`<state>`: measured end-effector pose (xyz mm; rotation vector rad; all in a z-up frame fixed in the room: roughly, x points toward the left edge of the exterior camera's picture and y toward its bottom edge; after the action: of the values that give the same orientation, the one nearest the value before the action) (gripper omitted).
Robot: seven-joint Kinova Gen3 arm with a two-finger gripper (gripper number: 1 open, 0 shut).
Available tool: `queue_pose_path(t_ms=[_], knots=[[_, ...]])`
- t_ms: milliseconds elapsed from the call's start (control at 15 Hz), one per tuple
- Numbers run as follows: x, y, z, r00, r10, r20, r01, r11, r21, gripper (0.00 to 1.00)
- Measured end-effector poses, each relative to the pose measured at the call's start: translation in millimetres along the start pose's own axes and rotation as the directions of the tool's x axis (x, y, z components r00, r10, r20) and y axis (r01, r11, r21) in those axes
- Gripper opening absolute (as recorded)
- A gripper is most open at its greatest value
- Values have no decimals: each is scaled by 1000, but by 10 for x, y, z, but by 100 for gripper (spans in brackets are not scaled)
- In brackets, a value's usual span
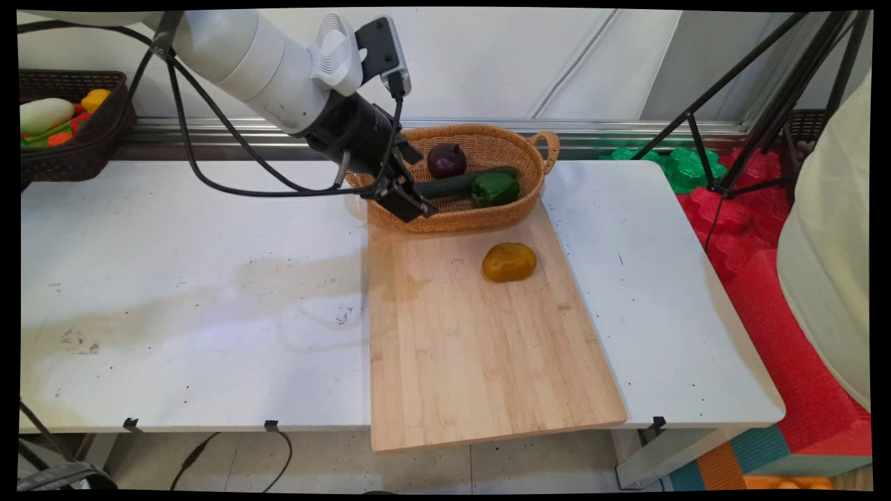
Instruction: Pick up the potato from the cutting board
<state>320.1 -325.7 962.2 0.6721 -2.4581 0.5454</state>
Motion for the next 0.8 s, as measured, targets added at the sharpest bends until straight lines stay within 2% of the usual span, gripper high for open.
queue_pose_path(t_ms=[333, 533, 800], knots=[[104, 139, 174, 1000, 6, -8, -6, 999, -34, 100], [192, 174, 446, 1000, -12, 1, 12, 999, -47, 100], [316, 177, 910, 998, -39, 42, 41, 998, -53, 100]])
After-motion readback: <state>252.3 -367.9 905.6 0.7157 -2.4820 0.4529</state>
